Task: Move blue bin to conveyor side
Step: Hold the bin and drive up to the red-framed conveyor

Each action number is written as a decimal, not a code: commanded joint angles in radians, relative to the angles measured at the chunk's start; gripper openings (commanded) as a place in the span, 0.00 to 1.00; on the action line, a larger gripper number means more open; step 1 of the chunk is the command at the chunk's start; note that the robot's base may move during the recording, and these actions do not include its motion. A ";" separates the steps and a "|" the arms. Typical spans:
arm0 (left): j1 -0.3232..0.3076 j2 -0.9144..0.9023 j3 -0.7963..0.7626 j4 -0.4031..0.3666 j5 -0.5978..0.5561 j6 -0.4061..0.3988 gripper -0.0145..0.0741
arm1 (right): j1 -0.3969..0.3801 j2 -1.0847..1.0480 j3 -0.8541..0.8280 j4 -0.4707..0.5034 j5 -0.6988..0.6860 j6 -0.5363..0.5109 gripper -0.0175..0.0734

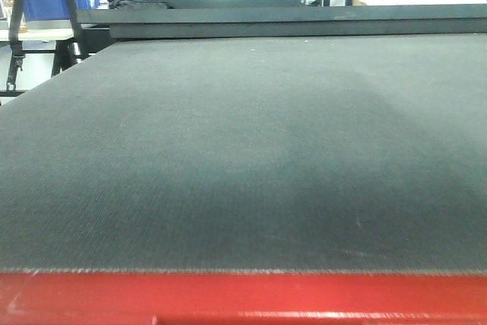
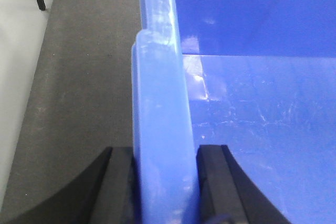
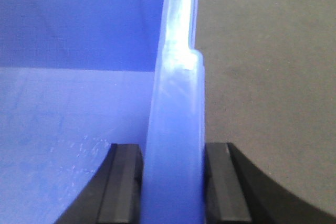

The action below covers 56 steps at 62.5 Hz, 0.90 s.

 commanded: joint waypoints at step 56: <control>-0.006 -0.013 -0.014 -0.002 -0.090 0.013 0.14 | -0.001 -0.018 -0.015 -0.009 -0.120 -0.017 0.10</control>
